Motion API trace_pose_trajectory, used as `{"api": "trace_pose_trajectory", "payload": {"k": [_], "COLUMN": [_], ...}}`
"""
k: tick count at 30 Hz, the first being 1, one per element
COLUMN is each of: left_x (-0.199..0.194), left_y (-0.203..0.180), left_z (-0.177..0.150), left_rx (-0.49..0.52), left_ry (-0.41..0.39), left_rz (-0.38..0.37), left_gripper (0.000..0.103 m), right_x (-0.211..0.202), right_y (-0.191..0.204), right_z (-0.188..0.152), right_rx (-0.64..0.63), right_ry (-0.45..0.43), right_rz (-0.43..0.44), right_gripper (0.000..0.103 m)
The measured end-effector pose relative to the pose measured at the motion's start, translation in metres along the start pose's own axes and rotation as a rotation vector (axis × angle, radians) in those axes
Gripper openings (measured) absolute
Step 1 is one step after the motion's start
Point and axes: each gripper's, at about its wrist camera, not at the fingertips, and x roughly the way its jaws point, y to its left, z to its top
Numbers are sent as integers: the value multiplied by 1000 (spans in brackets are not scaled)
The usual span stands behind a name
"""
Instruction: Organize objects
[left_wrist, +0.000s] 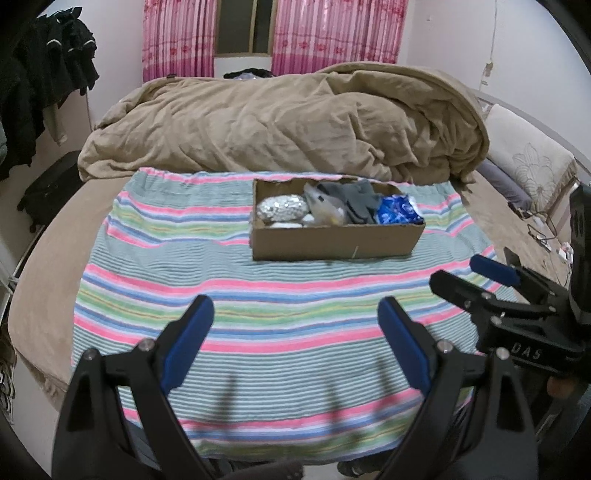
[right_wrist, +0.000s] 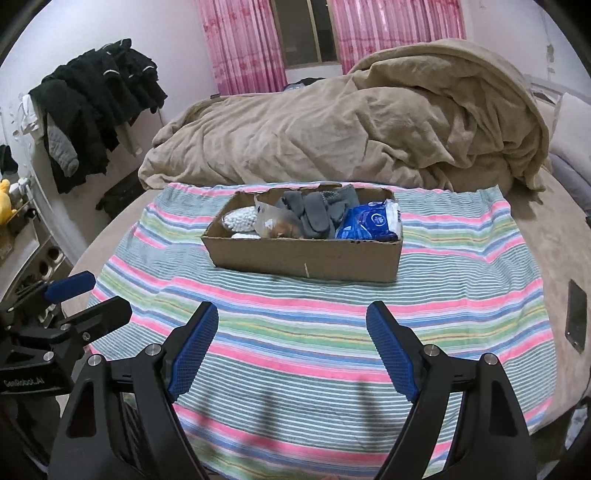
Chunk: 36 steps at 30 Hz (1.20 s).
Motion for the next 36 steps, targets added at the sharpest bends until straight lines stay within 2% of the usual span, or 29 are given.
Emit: {"api": "trace_pose_trajectory", "payload": {"k": [36], "left_x": [-3], "left_y": [2], "left_z": [3], "left_rx": [-12], "left_ry": [-15], "left_rz": [-7], "left_gripper": [92], "right_x": [2], "right_y": [-3], "right_z": [1], "right_rx": [7], "right_ry": [8], "right_rz": [-8], "right_gripper": [85]}}
